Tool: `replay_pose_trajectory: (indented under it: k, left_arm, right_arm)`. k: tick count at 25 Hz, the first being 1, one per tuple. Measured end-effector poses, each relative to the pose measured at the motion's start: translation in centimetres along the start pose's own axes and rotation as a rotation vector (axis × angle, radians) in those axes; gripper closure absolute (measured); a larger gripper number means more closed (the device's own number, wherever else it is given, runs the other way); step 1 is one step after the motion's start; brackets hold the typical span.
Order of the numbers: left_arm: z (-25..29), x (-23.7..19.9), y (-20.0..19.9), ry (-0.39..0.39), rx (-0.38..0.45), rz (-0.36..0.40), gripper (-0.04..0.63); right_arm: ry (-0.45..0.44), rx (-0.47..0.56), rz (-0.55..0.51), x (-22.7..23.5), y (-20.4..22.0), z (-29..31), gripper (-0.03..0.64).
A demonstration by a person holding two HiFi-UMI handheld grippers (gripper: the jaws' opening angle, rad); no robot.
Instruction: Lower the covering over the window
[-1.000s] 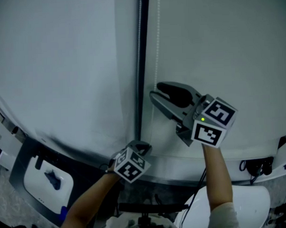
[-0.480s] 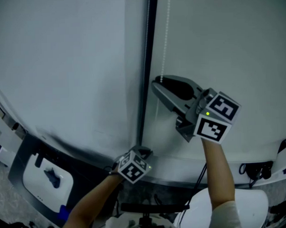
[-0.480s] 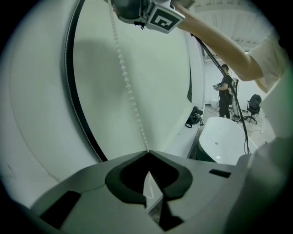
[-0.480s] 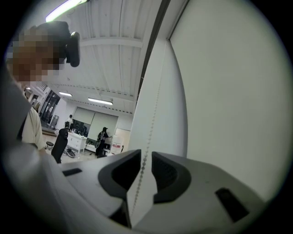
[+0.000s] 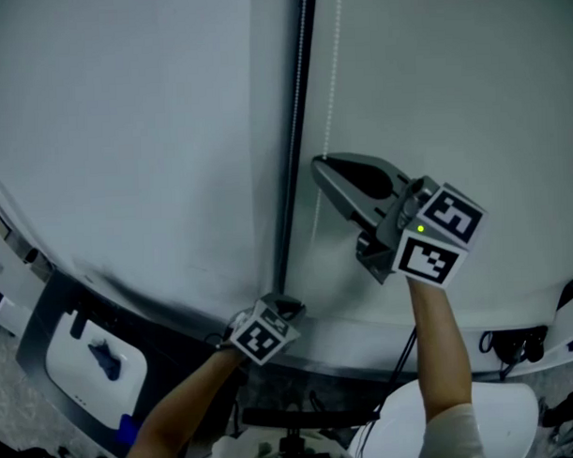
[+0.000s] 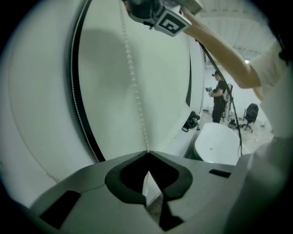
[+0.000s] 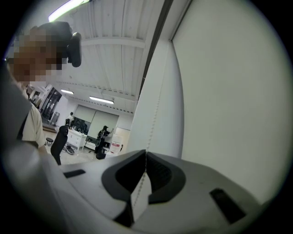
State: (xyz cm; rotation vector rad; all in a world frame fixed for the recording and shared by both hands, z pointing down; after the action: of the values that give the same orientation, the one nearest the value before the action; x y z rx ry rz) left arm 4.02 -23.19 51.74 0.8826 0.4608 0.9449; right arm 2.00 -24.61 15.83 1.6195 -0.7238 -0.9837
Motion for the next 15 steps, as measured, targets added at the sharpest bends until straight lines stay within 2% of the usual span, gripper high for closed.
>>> replay_pose_trajectory:
  k: [2,5,7,10,12,15]
  left_arm:
    - [-0.3,-0.1,0.1,0.053,0.005,-0.059,0.568]
    - [-1.3,-0.3,0.3,0.070,0.036,-0.100,0.568]
    - [-2.8,-0.6,-1.1,0.080,0.131,-0.158,0.566]
    - [-6.7,-1.7,-5.2,0.108,0.328,-0.272,0.538]
    - [-9.8,-2.4,-8.2,0.104,0.436,-0.278,0.526]
    - [-14.3,-2.6,-13.1,0.077,0.569,-0.194,0.526]
  right_arm:
    - [0.025,0.002,-0.039,0.2,0.1,-0.3,0.602]
    - [0.048,0.002,-0.072,0.5,0.2,-0.5,0.603]
    - [0.061,-0.003,-0.095,0.6,0.2,-0.7,0.603]
    - [0.083,-0.021,-0.151,0.7,0.1,-1.1,0.604]
    - [0.096,-0.038,-0.190,0.6,0.2,-1.1,0.604]
    - [0.102,-0.082,-0.256,0.3,0.9,-1.0,0.604]
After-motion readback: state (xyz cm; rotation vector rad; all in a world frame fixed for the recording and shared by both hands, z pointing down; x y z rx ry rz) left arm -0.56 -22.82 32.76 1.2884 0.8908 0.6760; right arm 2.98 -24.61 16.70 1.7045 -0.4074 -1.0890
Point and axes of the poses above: the fingertips, and each gripper's own axes: z forward along the fingers, x to its right, y out of its underside, the point moved 1 cm from there along -z, backward along the fingers, and after that the axes turned 2 degrees about -z, right-handed, at the moved point
